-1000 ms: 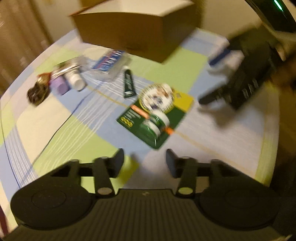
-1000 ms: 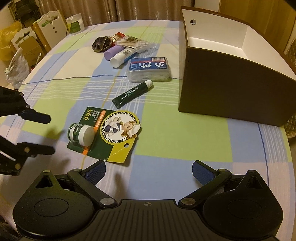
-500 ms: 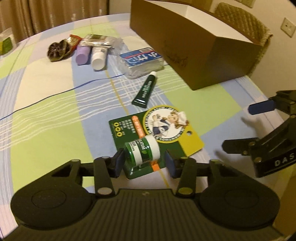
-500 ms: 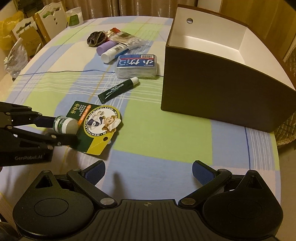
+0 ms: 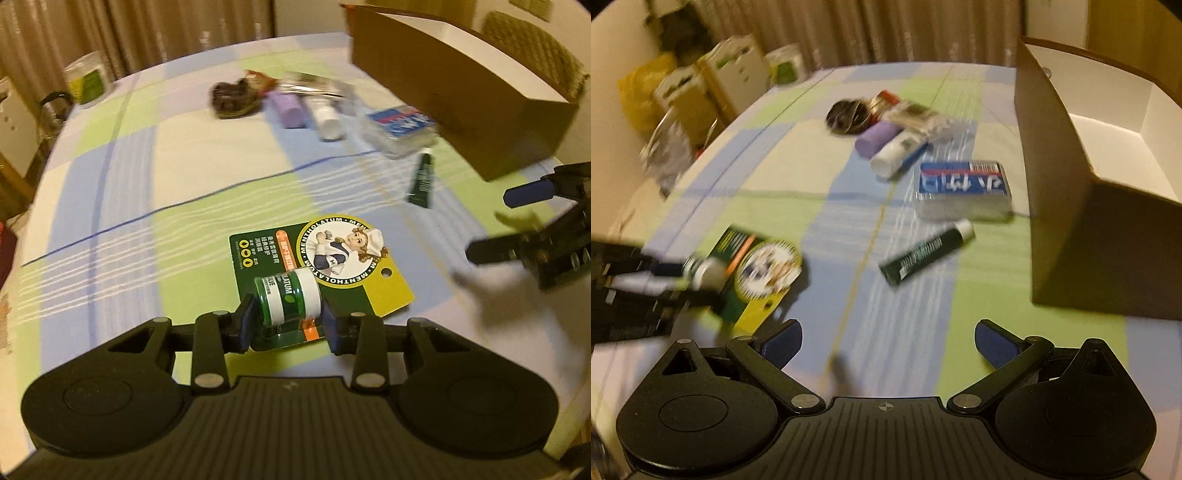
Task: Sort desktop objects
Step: 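Grasp the green lip balm tube with the right gripper, then carry the balm jar and lip balm tube over the brown box with both grippers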
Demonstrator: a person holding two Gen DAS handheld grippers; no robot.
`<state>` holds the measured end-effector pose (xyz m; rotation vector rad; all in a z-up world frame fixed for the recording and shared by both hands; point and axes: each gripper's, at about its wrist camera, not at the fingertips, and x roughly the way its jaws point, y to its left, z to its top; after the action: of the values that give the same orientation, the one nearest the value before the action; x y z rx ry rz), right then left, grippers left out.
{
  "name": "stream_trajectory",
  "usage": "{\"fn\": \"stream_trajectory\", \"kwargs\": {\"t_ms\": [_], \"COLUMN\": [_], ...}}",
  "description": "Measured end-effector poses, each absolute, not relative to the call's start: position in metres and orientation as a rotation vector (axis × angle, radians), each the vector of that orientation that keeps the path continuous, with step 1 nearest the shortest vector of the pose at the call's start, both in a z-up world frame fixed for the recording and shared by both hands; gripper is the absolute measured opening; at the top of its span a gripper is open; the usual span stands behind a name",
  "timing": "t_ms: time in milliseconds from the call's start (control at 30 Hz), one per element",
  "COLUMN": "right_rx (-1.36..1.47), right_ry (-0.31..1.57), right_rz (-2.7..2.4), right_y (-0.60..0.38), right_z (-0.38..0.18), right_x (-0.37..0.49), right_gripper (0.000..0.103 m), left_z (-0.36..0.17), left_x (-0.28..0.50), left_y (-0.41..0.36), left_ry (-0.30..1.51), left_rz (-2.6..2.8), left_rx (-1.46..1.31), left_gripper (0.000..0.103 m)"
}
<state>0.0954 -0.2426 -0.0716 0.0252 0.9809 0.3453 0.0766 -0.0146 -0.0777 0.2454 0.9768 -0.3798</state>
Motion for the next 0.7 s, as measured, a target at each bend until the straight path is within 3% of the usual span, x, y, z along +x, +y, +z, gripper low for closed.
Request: {"fn": "stream_trajectory", "kwargs": {"t_ms": [67,100,133,333,400,467,567,633,700], "right_rx": [0.048,0.049,0.050,0.054,0.073,0.083,0.069,0.064,0.061], "right_ry": [0.966,0.959,0.958,0.936,0.927,0.914,0.912,0.918,0.932], "right_rz": [0.297,0.276,0.262,0.082,0.045,0.014,-0.025,-0.033,-0.016], "right_y": [-0.231,-0.227,-0.222,-0.212,-0.213,-0.214,-0.214,-0.215,-0.216], "right_z": [-0.075,-0.075,-0.077,-0.090,-0.092,-0.093,-0.093,-0.092,-0.090], "right_x": [0.107,0.109,0.115,0.139,0.145,0.152,0.157,0.159,0.156], "right_gripper": [0.101,0.093,0.076,0.072,0.065,0.050,0.037,0.020,0.015], "left_z": [-0.077,-0.077,-0.076,-0.076,-0.076,-0.077,-0.077,-0.077,-0.076], "left_x": [0.079,0.081,0.082,0.089,0.090,0.091,0.091,0.091,0.090], "left_y": [-0.006,-0.002,0.002,0.022,0.025,0.029,0.032,0.034,0.035], "left_ry": [0.975,0.974,0.973,0.969,0.966,0.965,0.963,0.962,0.957], "left_rz": [-0.376,-0.374,-0.373,-0.372,-0.379,-0.387,-0.397,-0.403,-0.408], "left_rx": [0.234,0.228,0.222,0.190,0.186,0.184,0.187,0.188,0.190], "left_gripper": [0.032,0.032,0.032,0.032,0.032,0.032,0.032,0.032,0.032]}}
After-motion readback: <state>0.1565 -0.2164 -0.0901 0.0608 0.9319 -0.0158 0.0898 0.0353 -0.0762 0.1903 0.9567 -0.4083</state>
